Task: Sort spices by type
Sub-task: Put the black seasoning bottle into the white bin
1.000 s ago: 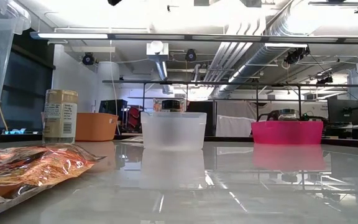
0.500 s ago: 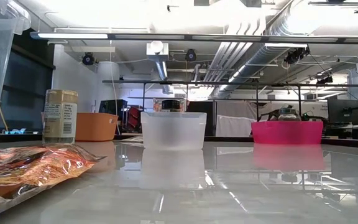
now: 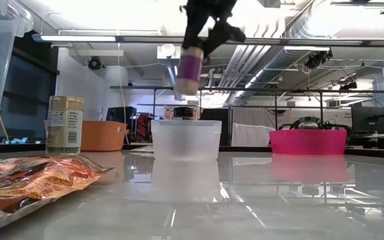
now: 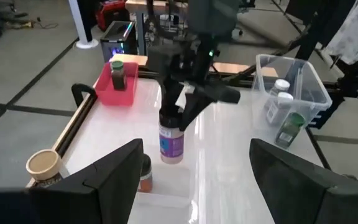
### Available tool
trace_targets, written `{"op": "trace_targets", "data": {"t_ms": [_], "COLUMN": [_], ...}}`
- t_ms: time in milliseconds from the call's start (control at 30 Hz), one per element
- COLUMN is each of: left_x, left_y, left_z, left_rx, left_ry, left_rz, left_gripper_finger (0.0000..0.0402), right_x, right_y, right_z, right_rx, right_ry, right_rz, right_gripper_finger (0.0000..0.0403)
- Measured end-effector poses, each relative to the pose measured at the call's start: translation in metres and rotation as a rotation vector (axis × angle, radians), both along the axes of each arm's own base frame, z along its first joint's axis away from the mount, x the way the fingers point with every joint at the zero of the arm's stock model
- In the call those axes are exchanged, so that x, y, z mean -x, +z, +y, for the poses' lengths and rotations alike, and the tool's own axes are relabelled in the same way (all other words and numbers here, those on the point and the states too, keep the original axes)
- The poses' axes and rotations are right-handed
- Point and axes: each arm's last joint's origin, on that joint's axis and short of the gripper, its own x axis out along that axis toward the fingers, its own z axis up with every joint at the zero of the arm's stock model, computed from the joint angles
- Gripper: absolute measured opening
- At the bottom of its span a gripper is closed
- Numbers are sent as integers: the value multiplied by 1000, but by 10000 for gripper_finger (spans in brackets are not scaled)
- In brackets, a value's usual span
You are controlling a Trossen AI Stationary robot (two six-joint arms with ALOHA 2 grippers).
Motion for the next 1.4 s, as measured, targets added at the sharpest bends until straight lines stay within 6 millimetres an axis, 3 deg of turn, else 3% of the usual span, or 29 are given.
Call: {"op": "trace_targets", "data": {"t_ms": [133, 500, 700, 867, 1400], "left_x": [-1, 0, 0, -2, -6], "left_y": [0, 0, 0, 0, -2], "left_z": [0, 2, 3, 3, 4], "left_rx": [10, 21, 35, 36, 40], "left_ry": [4, 92, 103, 103, 104], "left_rz": [1, 2, 0, 3, 17], "left_gripper_finger": [282, 282, 282, 282, 282], "right_x": [-11, -38, -40, -39, -40], "right_y": [-23, -81, -85, -85, -85], "right_z": [-2, -2, -11, -17, -15], "right_rx": [-46, 47, 44, 34, -23], "right_ry": [36, 99, 89, 78, 49], "right_rz": [71, 233, 240, 238, 217], "right_gripper_finger": [196, 196, 196, 224, 243]}}
